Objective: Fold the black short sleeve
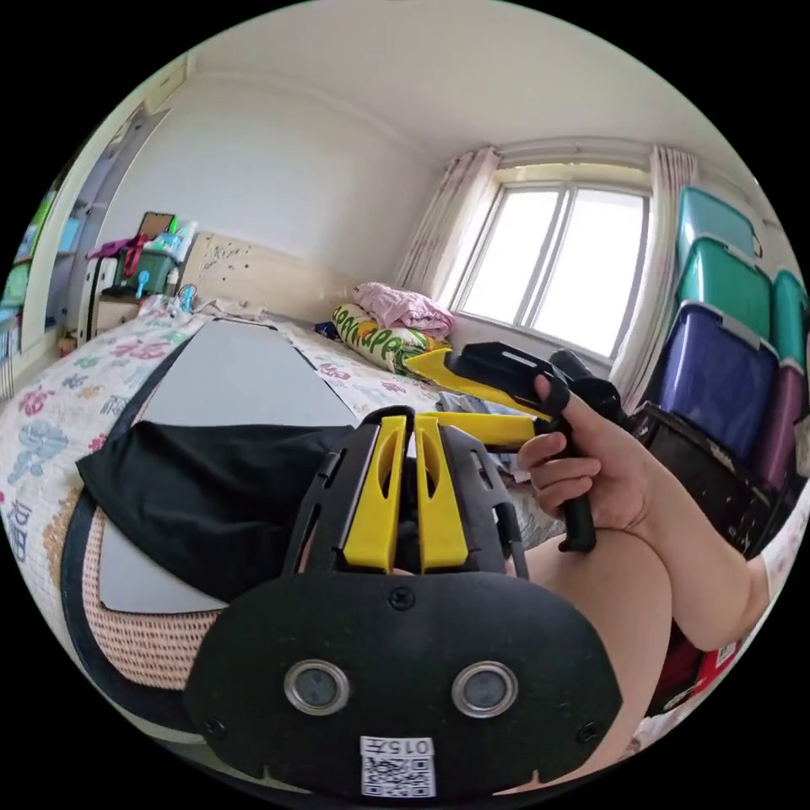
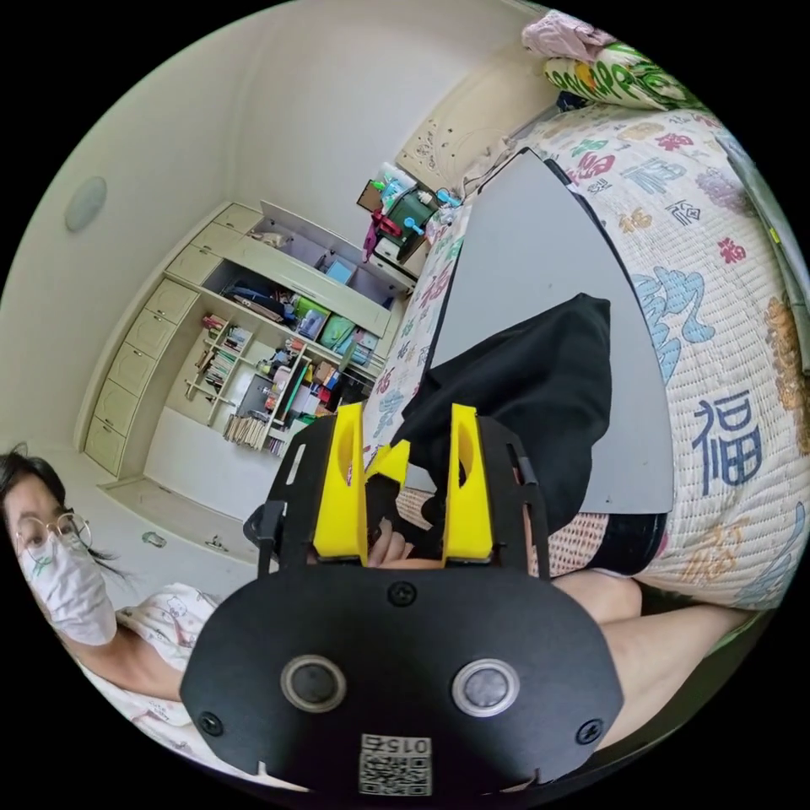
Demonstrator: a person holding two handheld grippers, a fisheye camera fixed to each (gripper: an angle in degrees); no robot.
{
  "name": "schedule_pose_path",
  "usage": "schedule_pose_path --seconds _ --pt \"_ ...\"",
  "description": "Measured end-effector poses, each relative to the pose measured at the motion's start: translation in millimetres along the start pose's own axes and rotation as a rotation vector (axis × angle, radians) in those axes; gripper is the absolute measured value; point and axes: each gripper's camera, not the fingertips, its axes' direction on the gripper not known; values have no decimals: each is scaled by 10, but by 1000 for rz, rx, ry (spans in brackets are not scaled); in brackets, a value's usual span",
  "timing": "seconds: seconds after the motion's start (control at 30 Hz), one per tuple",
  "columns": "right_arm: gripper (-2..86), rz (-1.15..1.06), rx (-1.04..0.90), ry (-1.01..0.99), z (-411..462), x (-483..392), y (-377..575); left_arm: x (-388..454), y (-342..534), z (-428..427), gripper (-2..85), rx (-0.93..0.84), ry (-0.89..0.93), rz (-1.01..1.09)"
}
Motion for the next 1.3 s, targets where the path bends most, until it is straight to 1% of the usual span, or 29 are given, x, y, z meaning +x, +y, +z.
schedule_pose_path --seconds 0.07,0.17,0.27,0.37,0.43,0.53,0.57,0.6,0.63,0.67,0.7,0.77,0.8,0.83,0.9,0.93,1.0,1.1,1.2,1.3 --pt "97 -1 -25 4 25 -39 -67 91 35 38 -1 0 0 85" --pt "71 -5 -55 -17 60 -89 -149 179 114 79 -2 35 56 179" --pt "20 2 -68 -87 68 -78 -189 130 214 238 -2 -1 42 192" --pt "9 33 -31 -82 -24 -44 -190 -25 291 239 1 -21 81 181" --pt "12 45 10 -85 -100 -53 -148 -159 336 150 7 3 46 152" --pt "33 39 38 -68 -129 -144 -88 -577 425 -5 36 62 -184 -53" --pt "44 35 27 -56 -84 -192 -81 -788 464 -1 58 48 -289 -167" --pt "54 26 5 -48 -12 -246 -81 -975 477 74 83 -20 -325 -232" --pt "59 22 -8 -43 32 -275 -82 -1048 475 129 88 -67 -312 -240" --pt "70 15 -38 -23 135 -338 -84 -1157 473 236 99 -151 -261 -231" --pt "83 4 -77 14 265 -409 -94 -1231 497 310 99 -198 -221 -225" --pt "108 -19 -164 98 526 -529 -114 -1285 545 378 99 -234 -205 -192" --pt "132 -53 -232 157 735 -639 -106 -1306 566 399 96 -241 -217 -175" --pt "136 -78 -267 182 844 -707 -92 -1317 572 405 95 -237 -218 -171" --pt "154 -201 -391 275 1284 -1034 34 -1332 544 447 85 -190 -188 -157" --pt "158 -238 -421 299 1391 -1124 81 -1322 523 470 81 -182 -179 -145" --pt "173 -362 -510 425 1786 -1427 278 -1237 403 570 58 -178 -151 -79" --pt "175 -393 -540 584 2086 -1584 438 -1162 342 620 48 -177 -142 -62" --pt "164 -380 -517 622 2133 -1645 534 -1148 329 540 42 -135 -109 -73" --pt "145 -354 -476 586 2049 -1686 577 -1112 269 504 40 -126 -102 -71"
